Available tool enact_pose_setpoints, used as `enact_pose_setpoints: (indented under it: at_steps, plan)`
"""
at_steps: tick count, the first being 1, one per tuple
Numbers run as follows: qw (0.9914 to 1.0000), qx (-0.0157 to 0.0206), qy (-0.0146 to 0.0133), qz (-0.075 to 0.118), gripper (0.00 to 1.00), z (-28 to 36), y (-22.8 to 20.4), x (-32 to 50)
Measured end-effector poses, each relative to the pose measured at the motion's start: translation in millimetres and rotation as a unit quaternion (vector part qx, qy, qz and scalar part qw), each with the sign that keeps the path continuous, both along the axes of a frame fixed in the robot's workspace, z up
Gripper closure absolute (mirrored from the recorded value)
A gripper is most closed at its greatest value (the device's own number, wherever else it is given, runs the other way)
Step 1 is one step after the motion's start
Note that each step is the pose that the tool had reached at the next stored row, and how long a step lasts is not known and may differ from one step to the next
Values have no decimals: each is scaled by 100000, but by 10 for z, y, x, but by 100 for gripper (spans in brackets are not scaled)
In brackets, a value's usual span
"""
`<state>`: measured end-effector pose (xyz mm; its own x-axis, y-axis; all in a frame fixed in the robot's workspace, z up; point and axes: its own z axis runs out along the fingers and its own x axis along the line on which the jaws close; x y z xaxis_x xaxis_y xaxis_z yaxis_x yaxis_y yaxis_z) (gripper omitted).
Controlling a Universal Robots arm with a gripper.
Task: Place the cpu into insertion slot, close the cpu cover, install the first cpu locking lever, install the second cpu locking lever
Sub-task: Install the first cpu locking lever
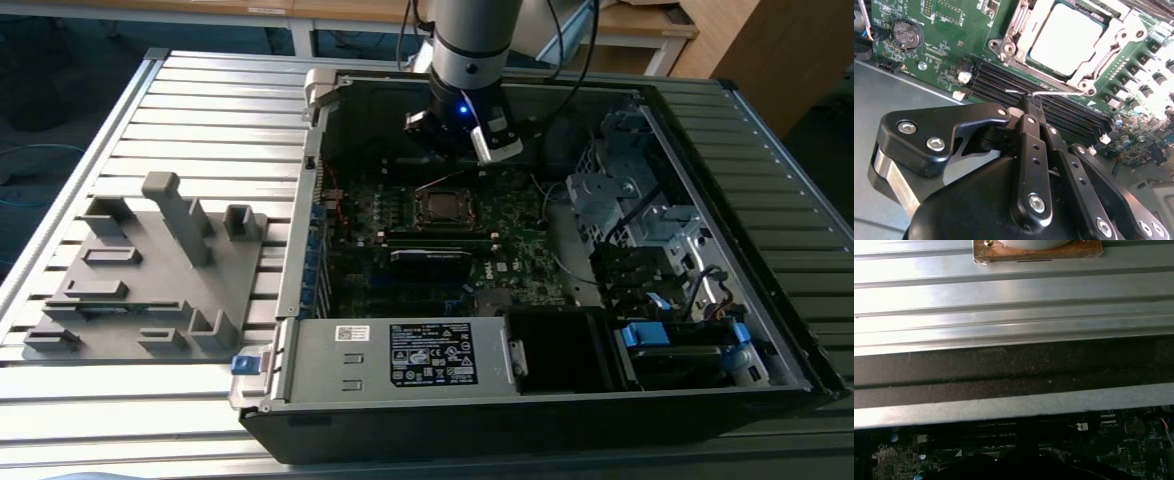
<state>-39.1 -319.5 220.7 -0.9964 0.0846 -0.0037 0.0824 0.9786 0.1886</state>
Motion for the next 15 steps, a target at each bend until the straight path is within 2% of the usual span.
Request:
enact_pose_setpoints:
  at_steps: [6,15]
  plan:
    - [100000,-33,3,-131,90,-15,-1,2]
    - [99949,-79,-1,-3199,90,-27,0,6]
